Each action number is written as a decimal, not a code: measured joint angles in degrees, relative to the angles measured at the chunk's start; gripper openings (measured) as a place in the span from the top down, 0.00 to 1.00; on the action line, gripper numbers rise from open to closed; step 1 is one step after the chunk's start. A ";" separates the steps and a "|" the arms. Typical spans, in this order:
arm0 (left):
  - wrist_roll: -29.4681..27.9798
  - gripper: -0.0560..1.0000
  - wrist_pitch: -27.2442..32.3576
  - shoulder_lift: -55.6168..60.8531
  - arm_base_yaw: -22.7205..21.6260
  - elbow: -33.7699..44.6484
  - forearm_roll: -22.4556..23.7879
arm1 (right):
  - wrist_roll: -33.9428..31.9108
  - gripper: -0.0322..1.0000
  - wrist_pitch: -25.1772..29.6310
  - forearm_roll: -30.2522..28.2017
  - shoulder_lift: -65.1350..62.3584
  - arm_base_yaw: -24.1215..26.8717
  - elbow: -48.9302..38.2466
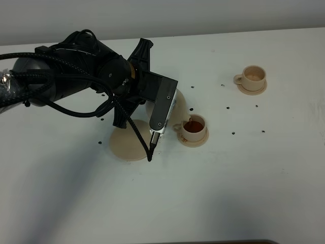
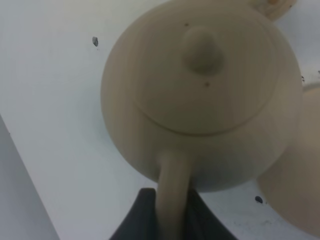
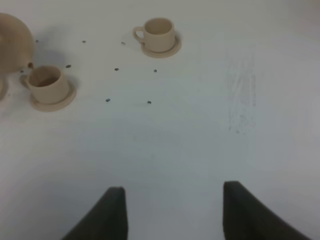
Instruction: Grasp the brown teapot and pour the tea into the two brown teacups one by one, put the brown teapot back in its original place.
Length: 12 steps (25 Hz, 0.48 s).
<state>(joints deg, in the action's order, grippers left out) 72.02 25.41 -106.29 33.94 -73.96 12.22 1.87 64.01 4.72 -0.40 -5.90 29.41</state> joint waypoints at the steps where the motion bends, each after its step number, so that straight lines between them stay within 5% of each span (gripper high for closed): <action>1: 0.05 0.83 -0.06 0.00 0.00 0.00 0.00 | 0.00 0.56 0.00 0.00 0.00 0.00 0.00; 12: 1.26 0.83 -0.23 0.00 0.00 0.00 0.00 | -0.07 0.56 0.00 0.00 0.00 0.00 0.00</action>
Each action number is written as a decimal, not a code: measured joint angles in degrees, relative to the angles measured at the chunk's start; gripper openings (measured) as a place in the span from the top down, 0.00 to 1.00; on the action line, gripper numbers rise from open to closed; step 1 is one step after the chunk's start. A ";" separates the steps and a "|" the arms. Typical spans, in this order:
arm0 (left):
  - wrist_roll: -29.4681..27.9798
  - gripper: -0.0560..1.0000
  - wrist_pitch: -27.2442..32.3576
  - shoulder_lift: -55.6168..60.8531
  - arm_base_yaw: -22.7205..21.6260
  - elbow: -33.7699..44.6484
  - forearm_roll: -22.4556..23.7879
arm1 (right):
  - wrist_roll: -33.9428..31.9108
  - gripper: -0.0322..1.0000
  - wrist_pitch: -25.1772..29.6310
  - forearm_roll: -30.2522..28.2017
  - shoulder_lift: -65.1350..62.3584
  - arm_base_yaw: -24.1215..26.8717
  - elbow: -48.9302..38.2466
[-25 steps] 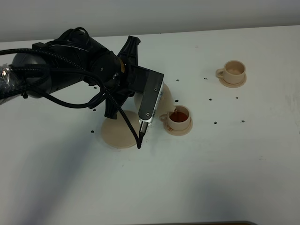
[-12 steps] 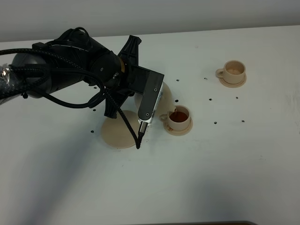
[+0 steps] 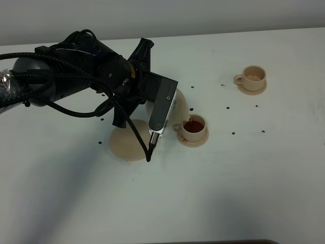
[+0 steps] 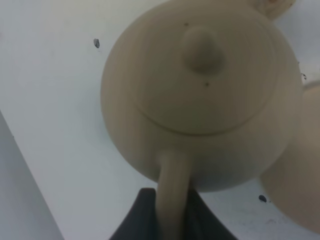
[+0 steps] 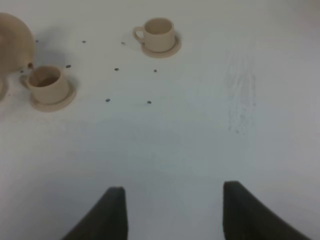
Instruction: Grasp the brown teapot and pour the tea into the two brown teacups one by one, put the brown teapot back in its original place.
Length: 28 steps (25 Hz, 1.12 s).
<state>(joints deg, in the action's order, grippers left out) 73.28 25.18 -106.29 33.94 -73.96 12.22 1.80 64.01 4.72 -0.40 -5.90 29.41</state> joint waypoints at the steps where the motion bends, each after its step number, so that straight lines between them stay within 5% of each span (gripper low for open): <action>1: 0.24 0.83 0.00 0.00 0.00 0.00 0.00 | 0.00 0.56 0.00 0.00 0.00 0.00 0.00; 28: 2.03 0.83 -0.22 0.00 0.00 0.00 0.00 | 0.05 0.56 0.00 0.00 0.00 0.00 0.00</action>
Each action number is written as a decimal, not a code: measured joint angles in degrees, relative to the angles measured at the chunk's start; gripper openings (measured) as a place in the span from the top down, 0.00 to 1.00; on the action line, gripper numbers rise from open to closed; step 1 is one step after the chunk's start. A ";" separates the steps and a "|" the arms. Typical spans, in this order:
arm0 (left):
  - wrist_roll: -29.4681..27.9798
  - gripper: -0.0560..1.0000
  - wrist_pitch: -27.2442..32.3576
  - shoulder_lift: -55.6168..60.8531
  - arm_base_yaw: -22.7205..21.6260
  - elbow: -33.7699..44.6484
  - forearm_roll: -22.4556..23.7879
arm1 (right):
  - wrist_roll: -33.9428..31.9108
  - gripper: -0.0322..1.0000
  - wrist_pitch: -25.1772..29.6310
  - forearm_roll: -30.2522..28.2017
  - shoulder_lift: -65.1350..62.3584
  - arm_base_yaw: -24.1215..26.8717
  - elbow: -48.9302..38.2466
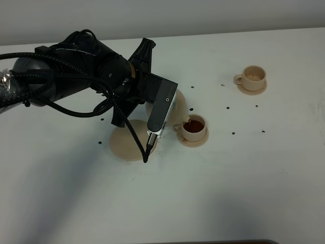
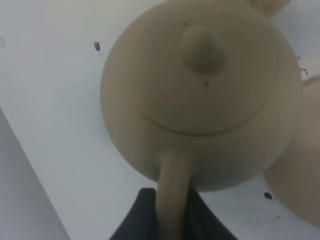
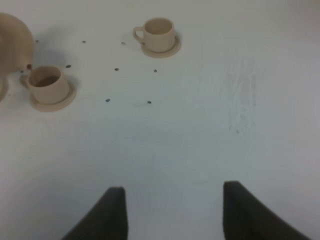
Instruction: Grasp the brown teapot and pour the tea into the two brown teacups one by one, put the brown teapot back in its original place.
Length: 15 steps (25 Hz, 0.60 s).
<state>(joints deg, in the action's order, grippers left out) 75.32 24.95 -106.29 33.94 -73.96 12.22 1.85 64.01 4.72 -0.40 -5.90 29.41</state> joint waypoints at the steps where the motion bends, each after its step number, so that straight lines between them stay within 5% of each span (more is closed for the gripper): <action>1: 0.08 0.83 -0.05 0.00 0.00 0.00 0.00 | 0.00 0.56 0.00 0.00 0.00 0.00 0.00; 15: 1.22 0.83 -0.14 0.00 0.00 0.00 0.00 | 0.00 0.56 0.00 0.00 0.00 0.00 0.00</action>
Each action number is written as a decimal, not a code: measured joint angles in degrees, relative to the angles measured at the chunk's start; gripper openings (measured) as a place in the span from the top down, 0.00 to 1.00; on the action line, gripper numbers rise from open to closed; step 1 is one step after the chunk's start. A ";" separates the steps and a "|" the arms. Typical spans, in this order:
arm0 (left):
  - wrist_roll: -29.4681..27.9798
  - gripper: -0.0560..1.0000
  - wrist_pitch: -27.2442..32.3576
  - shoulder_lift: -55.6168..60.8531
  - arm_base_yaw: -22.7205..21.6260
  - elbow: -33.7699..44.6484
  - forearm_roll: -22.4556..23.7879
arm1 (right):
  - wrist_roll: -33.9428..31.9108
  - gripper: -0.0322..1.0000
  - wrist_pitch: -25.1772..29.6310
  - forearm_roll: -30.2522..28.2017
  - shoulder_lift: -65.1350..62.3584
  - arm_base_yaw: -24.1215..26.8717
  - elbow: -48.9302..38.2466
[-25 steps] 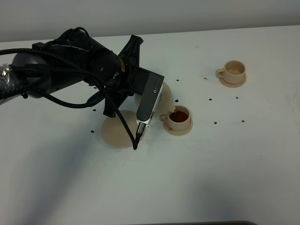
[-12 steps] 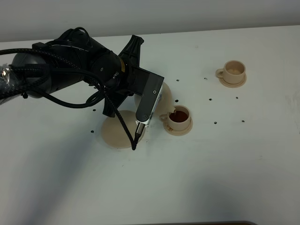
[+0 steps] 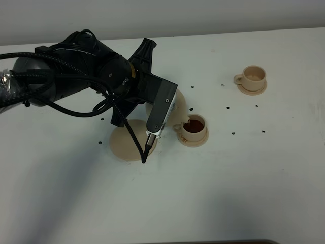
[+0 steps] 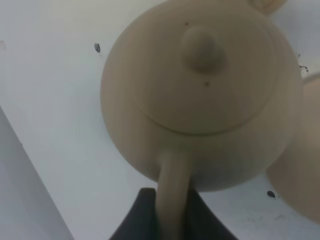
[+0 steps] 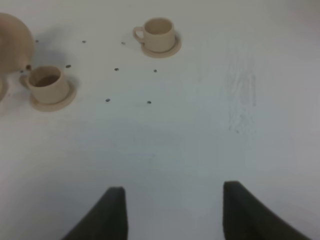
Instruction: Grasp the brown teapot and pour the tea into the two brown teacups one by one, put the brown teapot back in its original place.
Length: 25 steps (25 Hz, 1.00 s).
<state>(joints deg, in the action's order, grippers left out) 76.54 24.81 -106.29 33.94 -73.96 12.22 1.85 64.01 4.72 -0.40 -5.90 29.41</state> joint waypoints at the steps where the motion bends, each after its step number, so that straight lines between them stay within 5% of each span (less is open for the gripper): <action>1: 0.00 0.83 0.00 0.00 0.00 0.00 0.00 | 0.00 0.56 0.00 0.00 0.00 0.00 0.00; 25: 0.21 0.83 0.26 0.00 0.00 -1.53 0.00 | 0.00 0.56 0.00 0.00 0.00 0.00 0.00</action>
<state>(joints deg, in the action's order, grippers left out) 76.74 25.07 -106.29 33.94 -75.49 12.22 1.85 64.01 4.72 -0.40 -5.90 29.41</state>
